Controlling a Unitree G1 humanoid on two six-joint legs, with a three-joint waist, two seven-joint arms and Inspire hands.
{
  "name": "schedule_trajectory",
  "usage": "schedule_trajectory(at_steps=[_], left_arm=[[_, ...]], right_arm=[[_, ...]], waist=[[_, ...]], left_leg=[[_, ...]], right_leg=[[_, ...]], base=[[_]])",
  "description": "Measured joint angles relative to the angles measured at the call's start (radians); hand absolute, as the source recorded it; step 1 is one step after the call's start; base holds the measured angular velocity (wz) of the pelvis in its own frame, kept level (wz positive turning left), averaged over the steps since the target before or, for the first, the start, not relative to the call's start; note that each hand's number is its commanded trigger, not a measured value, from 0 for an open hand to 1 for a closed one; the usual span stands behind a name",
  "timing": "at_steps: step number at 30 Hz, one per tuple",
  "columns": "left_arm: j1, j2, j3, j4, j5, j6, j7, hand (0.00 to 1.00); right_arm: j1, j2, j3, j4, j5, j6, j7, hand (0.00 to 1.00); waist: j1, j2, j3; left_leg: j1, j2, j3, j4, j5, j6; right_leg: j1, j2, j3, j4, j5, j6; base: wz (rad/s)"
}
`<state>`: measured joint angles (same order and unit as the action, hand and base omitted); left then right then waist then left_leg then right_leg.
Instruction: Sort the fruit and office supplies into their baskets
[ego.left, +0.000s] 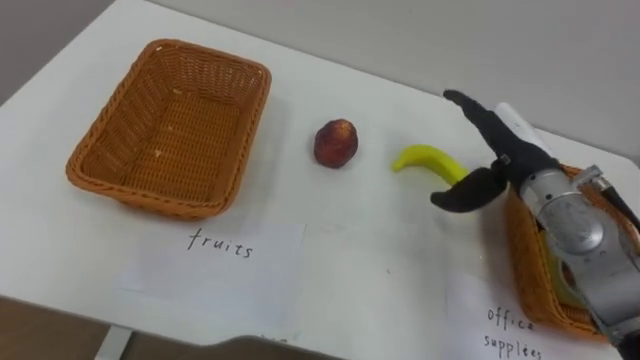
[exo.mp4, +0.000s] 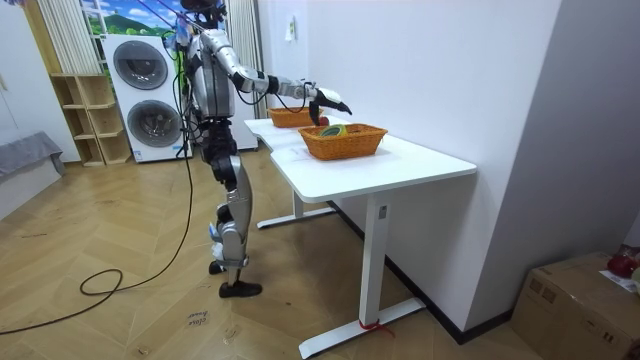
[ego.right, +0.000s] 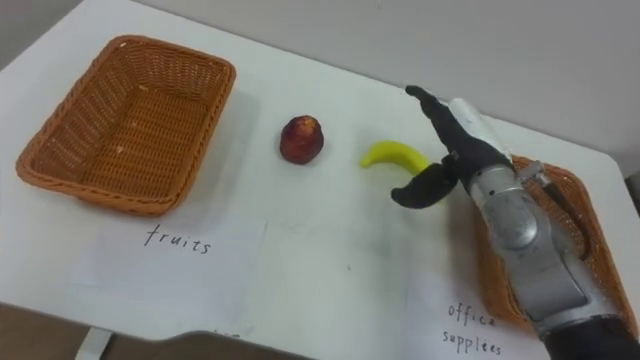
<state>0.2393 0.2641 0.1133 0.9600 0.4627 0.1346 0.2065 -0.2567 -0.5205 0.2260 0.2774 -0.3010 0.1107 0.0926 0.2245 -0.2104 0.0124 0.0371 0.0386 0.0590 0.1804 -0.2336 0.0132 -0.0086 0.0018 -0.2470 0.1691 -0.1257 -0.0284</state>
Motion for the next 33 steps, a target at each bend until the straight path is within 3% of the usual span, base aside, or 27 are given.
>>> schedule_trajectory(at_steps=[14,25,26,33], left_arm=[[-0.017,0.000,-0.017,-0.002,0.003,0.003,0.023,0.00],[-0.030,0.000,-0.017,0.001,0.004,-0.011,0.026,0.00],[-0.035,0.000,-0.017,0.002,0.004,-0.012,0.026,0.00],[-0.047,-0.001,-0.017,0.008,0.004,-0.011,0.023,0.00]], right_arm=[[-0.078,0.009,0.038,0.231,-0.087,-0.003,0.017,0.00],[-0.078,0.009,0.038,0.233,-0.133,-0.003,0.017,0.00],[-0.078,0.009,0.038,0.233,-0.145,-0.003,0.017,0.00],[-0.081,0.019,0.038,0.233,-0.219,-0.003,0.018,0.00]], waist=[[0.009,0.006,0.0048],[0.024,0.002,0.0051],[0.029,0.007,0.0089],[0.033,0.013,0.0126]], left_leg=[[-0.008,0.000,-0.010,0.008,0.001,-0.001],[-0.010,0.000,-0.010,0.012,0.003,-0.003],[-0.011,0.000,-0.010,0.015,0.003,-0.003],[-0.018,-0.001,-0.020,0.016,0.003,-0.003]], right_leg=[[-0.004,-0.004,0.001,-0.004,0.000,0.000],[-0.002,-0.004,-0.001,-0.001,0.001,-0.002],[-0.001,-0.004,-0.001,-0.001,0.001,-0.002],[-0.002,-0.002,-0.003,-0.001,0.002,-0.003]], base=[[0.01],[0.00],[0.00],[0.03]])
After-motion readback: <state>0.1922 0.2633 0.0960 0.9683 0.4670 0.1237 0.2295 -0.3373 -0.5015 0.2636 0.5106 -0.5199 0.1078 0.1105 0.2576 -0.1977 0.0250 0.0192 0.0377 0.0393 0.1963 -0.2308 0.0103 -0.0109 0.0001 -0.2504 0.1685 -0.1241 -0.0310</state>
